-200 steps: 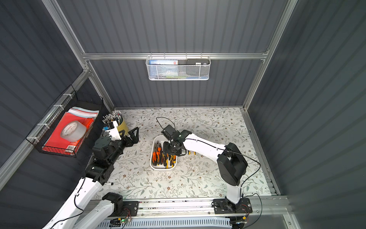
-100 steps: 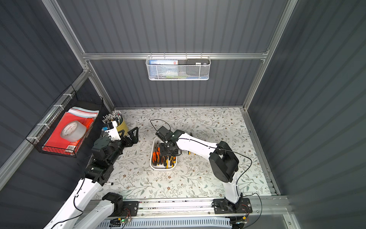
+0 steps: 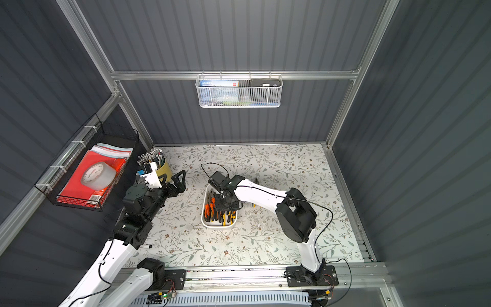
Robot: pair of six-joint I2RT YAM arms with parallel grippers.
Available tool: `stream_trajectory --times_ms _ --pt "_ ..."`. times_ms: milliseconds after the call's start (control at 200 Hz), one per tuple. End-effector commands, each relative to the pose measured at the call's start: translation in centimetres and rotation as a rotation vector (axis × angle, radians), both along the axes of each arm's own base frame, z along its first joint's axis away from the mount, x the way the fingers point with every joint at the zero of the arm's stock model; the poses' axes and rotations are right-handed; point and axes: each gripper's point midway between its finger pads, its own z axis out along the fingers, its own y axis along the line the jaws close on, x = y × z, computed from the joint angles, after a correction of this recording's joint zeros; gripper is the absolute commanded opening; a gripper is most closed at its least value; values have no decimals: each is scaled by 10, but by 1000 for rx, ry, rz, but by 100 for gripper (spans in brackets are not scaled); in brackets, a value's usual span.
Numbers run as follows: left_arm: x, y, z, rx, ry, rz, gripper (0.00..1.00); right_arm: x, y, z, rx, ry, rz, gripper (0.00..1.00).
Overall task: Take the pliers out of the storage box
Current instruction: Pick up the pliers from the storage box.
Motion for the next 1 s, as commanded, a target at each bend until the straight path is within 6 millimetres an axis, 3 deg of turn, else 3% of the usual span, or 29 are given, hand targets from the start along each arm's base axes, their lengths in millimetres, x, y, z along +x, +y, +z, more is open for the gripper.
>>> stream_trajectory --times_ms 0,355,520,740,996 --pt "-2 1 7 -9 -27 2 99 0 -1 -10 -37 6 2 43" --pt "-2 0 7 -9 -27 0 99 2 -6 -24 -82 9 -6 38" --pt "-2 1 7 -11 -28 1 99 3 -6 -20 -80 0 -6 19" --pt "-2 0 7 -9 -28 0 99 12 -7 7 -59 -73 -13 0" --pt "-2 0 6 -9 -26 -2 99 30 -21 62 -53 -234 -25 0"
